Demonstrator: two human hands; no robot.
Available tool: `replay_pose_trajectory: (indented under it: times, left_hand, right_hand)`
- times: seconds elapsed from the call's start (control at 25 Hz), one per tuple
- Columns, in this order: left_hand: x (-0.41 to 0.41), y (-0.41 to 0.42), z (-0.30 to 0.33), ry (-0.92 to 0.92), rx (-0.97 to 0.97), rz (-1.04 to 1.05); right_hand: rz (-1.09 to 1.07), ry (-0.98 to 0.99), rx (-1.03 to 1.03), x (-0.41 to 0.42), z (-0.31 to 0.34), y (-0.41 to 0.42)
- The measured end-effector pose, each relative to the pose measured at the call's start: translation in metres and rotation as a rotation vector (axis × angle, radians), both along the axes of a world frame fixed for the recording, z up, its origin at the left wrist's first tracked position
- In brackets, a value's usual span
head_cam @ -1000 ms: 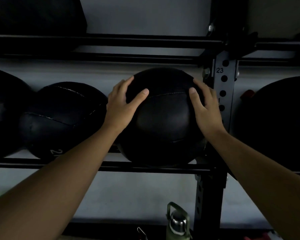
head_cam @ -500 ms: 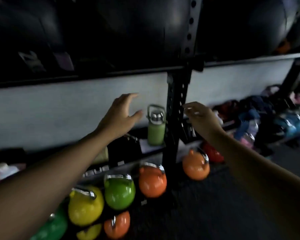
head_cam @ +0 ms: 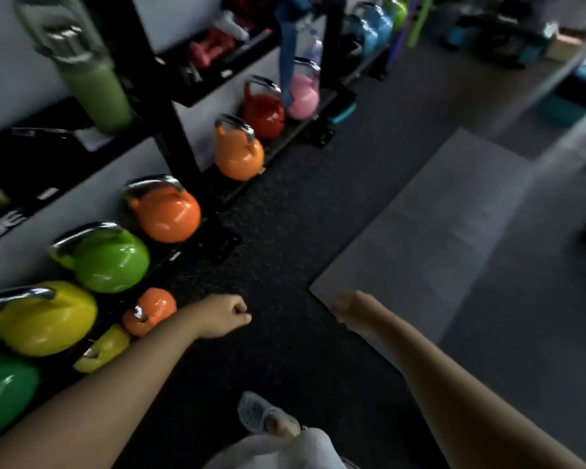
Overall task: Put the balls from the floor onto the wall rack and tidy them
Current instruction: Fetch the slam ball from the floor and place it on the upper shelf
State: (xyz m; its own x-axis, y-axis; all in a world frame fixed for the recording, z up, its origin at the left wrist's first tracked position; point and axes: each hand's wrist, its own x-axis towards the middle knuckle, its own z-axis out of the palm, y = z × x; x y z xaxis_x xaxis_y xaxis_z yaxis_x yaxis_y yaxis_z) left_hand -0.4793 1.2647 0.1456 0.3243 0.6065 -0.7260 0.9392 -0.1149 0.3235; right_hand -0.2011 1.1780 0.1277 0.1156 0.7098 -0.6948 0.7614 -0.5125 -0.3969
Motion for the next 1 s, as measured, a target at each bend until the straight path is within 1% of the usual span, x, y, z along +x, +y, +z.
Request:
replay_pose_trajectory:
  times: [0.16,0.28,0.4,0.48,0.56,0.68,0.88,1.0]
  left_hand:
    - [0.065,-0.085,-0.035,0.117,-0.102,-0.200]
    - [0.120,-0.152,-0.050,0.166,-0.168,-0.361]
    - [0.165,-0.206,-0.065,0.089,-0.243,-0.413]
    - [0.194,-0.246,-0.072,0.055,-0.279,-0.483]
    - [0.217,-0.275,-0.084,0.049,-0.323,-0.556]
    - [0.249,-0.301,-0.107,0.045,-0.333,-0.589]
    - [0.300,-0.304,-0.163,0.158,-0.403,-0.632]
    - [0.328,-0.295,-0.194,0.194,-0.393,-0.595]
  right_hand:
    - [-0.371,0.074,-0.051,0.049,-0.032,-0.161]
    - [-0.673,0.103,-0.003,0.082,-0.045,-0.281]
    - [-0.998,0.150,-0.003,0.098,-0.059,-0.366]
    - [-1.158,0.162,0.014,0.097,-0.071,-0.413]
    - [-1.244,0.203,-0.004,0.094,-0.089,-0.445]
    - [-1.340,0.247,-0.024,0.104,-0.112,-0.467]
    - [-1.475,0.317,-0.052,0.142,-0.151,-0.481]
    - [-1.650,0.347,-0.078,0.170,-0.180,-0.498]
